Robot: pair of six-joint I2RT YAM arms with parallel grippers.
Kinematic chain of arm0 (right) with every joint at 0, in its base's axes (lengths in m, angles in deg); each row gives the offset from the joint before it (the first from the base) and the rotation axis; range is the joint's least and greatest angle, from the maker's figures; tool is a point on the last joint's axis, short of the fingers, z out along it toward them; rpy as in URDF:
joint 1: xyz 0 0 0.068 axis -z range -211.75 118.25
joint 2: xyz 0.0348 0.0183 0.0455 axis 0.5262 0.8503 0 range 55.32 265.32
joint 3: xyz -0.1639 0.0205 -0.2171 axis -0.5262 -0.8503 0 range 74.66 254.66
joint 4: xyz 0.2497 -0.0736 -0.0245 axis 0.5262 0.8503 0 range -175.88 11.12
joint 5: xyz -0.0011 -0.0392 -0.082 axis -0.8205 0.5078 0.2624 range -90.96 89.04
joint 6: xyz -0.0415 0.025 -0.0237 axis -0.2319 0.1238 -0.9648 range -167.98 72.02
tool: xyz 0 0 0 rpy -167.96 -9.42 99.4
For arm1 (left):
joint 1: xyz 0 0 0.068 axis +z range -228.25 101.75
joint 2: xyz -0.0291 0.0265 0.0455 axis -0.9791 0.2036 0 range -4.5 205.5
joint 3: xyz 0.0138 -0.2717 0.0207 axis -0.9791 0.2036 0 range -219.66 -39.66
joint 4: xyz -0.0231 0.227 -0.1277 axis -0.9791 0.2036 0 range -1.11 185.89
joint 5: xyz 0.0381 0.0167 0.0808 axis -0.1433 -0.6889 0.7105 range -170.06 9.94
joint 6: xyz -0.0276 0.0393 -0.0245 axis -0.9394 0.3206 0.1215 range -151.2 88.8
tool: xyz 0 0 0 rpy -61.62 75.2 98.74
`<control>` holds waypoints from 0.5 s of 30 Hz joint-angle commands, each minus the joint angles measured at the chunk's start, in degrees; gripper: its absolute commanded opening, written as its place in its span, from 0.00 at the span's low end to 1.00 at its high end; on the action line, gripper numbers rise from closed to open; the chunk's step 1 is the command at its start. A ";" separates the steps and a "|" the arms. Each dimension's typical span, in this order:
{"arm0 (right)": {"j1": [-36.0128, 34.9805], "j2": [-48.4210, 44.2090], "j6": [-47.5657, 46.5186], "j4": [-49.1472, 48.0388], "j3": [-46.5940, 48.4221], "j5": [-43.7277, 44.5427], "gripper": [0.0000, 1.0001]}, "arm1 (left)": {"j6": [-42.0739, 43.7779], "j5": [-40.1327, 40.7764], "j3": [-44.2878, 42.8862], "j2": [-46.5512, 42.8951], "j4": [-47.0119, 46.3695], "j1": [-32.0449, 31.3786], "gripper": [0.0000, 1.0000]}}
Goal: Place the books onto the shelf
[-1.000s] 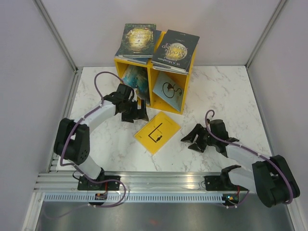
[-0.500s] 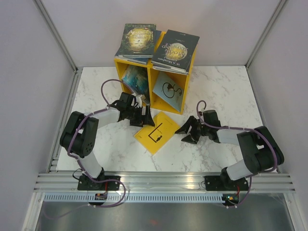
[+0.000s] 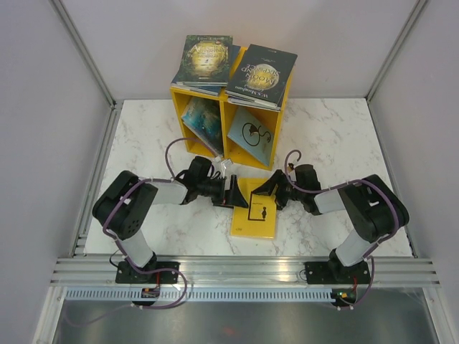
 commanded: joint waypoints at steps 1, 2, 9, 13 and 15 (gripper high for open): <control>-2.01 1.66 -1.34 6.88 -4.98 7.41 0.70 | -11.27 -2.33 5.08 0.01 -9.29 -0.88 0.96; -2.01 1.05 -1.51 7.67 -5.34 7.41 0.70 | -12.16 -2.50 5.43 0.01 -10.61 -0.88 0.96; -2.01 -10.26 -5.11 16.01 -7.10 7.76 0.35 | -17.79 -1.28 10.09 -1.83 -18.18 -0.88 0.94; -2.01 -18.10 -6.79 21.81 -6.75 7.76 0.00 | -17.10 -0.40 11.85 -6.66 -15.74 -0.88 0.94; -2.01 -23.28 -6.17 23.49 -6.49 6.62 0.00 | -16.39 -0.22 12.73 -10.69 -14.24 -0.88 0.94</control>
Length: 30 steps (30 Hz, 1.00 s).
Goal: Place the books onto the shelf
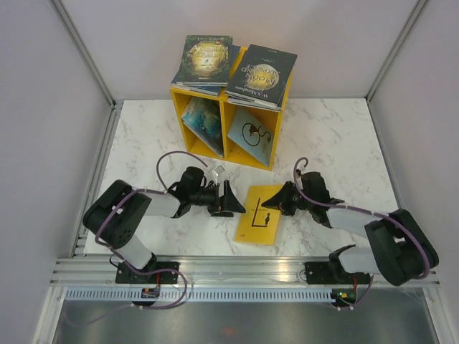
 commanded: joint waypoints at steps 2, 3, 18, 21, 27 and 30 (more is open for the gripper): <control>0.24 -8.09 0.41 10.80 -0.48 0.65 0.00 | -0.22 0.52 1.43 -8.57 1.99 -0.32 0.94; 0.24 -11.94 1.20 10.80 -0.04 -0.40 0.00 | -0.04 0.44 1.87 -11.29 2.52 -0.14 0.94; 0.06 -29.47 21.42 -10.02 1.20 -11.66 0.00 | -0.82 0.61 0.21 -24.58 5.87 -1.98 0.86; -0.64 -29.21 23.35 -14.41 1.11 -12.71 0.00 | -3.37 -2.11 -1.55 -25.72 2.97 -2.95 0.82; -2.49 -27.71 24.33 -18.29 1.72 -13.59 0.00 | -6.71 -5.80 -7.26 -24.33 0.76 -7.78 0.65; -2.84 -26.66 24.15 -19.35 2.42 -13.50 0.00 | -7.68 -5.90 -8.32 -24.41 0.76 -9.63 0.49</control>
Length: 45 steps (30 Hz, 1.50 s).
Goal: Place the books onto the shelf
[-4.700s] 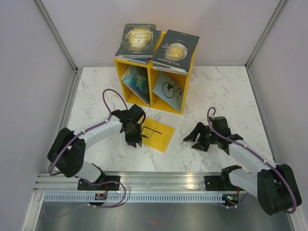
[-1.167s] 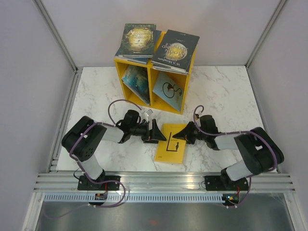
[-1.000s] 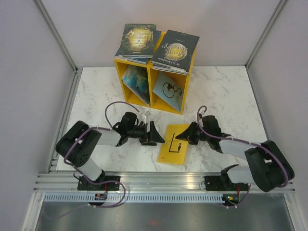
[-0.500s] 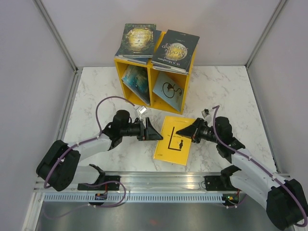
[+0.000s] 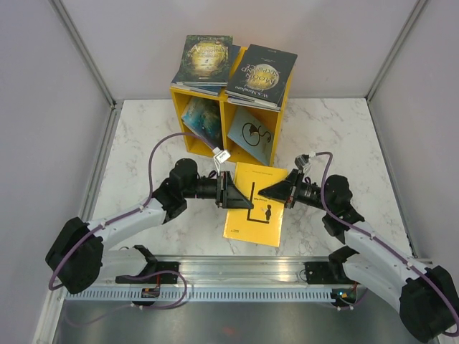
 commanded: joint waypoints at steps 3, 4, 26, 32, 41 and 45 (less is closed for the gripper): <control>-0.59 1.43 1.64 -8.38 4.18 -1.53 0.00 | -3.73 -3.49 -3.19 0.25 -2.12 -2.20 0.11; -0.59 1.61 1.29 -7.42 4.44 -1.70 0.00 | -4.08 -3.75 -3.54 0.51 -1.77 -2.21 0.03; 0.64 -23.09 -27.19 69.75 20.26 19.48 0.95 | 8.39 57.94 -18.57 -1.95 29.11 -2.38 0.02; 0.64 -21.85 -31.84 76.08 25.00 21.23 0.95 | 8.39 58.12 -17.51 2.79 12.57 -2.38 0.02; 0.64 -22.47 -34.05 81.18 26.68 21.85 0.94 | 8.04 63.47 -20.42 11.57 1.33 -2.91 0.02; 0.64 -23.09 -34.49 83.29 27.29 22.29 0.94 | 9.80 69.36 -19.63 15.61 -8.87 -4.14 0.02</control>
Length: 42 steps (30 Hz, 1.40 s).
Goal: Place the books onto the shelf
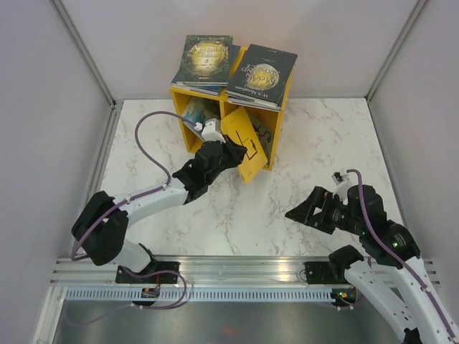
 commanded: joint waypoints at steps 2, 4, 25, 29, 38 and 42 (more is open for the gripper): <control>-0.06 -0.46 -1.99 3.30 2.75 1.26 0.94 | 1.38 10.40 -2.71 3.72 -23.46 -1.45 0.02; 0.12 -0.20 -2.34 4.00 3.19 1.44 0.93 | 2.52 11.90 -4.11 6.79 -25.92 -1.98 0.02; -0.06 4.11 -9.64 10.86 5.04 2.14 0.92 | 23.63 38.09 -21.51 39.49 -63.46 -7.60 0.02; -0.06 4.72 -10.78 11.30 4.69 2.14 0.92 | 20.03 37.31 -22.40 41.34 -60.58 -7.61 0.02; 0.03 7.18 -12.10 8.58 2.05 1.27 0.92 | 10.18 36.69 -14.49 36.43 -52.92 -7.69 0.24; 0.03 7.45 -12.10 7.78 0.82 0.74 0.92 | 5.33 31.08 -12.03 34.23 -47.74 -7.87 0.94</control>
